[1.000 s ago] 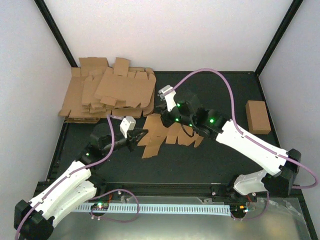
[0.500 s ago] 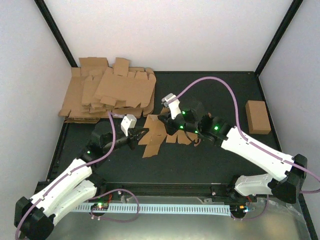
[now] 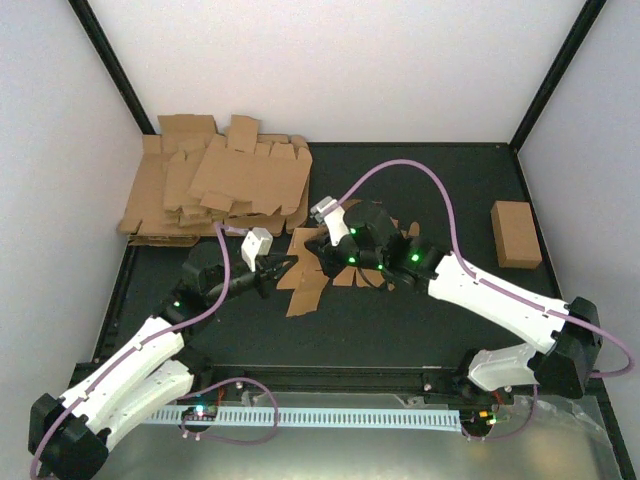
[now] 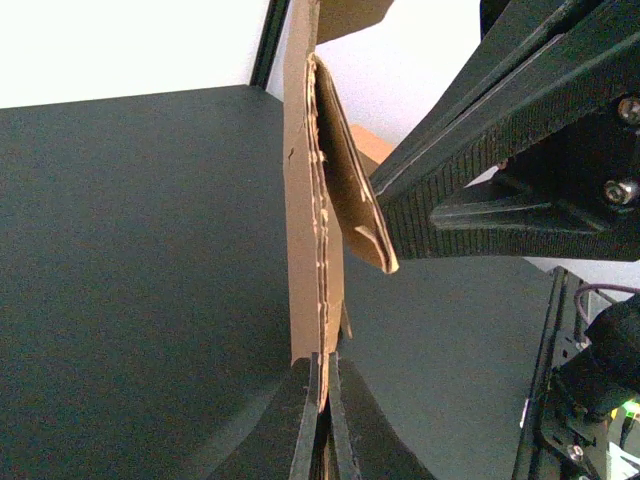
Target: Fold the paper box
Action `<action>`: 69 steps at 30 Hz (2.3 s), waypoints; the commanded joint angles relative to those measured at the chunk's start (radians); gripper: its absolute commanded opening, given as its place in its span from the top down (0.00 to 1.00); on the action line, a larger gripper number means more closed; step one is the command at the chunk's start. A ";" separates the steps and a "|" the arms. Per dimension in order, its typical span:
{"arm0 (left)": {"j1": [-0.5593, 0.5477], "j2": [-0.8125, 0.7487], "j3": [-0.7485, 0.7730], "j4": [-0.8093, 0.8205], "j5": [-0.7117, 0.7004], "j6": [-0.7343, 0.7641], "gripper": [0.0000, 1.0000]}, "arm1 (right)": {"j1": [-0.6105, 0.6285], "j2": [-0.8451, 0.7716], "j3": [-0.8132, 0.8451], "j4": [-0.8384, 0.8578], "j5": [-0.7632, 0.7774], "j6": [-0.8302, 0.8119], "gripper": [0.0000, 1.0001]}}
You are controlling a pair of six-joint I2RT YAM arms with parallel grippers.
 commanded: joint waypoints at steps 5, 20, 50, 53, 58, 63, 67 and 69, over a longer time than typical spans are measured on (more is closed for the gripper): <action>-0.004 0.002 0.048 0.045 0.033 -0.004 0.98 | 0.008 0.003 -0.012 0.046 0.035 -0.001 0.98; -0.002 0.064 0.006 0.292 0.036 -0.472 0.98 | 0.008 -0.298 -0.115 -0.114 0.094 -0.071 0.98; -0.003 0.179 -0.137 0.217 -0.103 -0.789 0.99 | 0.181 -0.113 -0.422 0.282 0.007 0.028 0.98; -0.003 0.180 -0.139 0.208 -0.113 -0.806 0.99 | 0.185 -0.067 -0.425 0.324 0.001 0.027 0.98; -0.002 0.174 -0.149 0.214 -0.125 -0.820 0.98 | 0.208 0.000 -0.414 0.361 -0.018 0.021 0.98; -0.003 0.174 -0.144 0.212 -0.117 -0.818 0.98 | 0.215 0.047 -0.421 0.396 0.018 0.029 0.98; -0.003 0.174 -0.144 0.206 -0.108 -0.811 0.98 | 0.215 0.074 -0.414 0.413 0.122 0.046 0.98; -0.002 0.172 -0.144 0.200 -0.107 -0.806 0.98 | 0.214 0.076 -0.402 0.400 0.169 0.055 0.98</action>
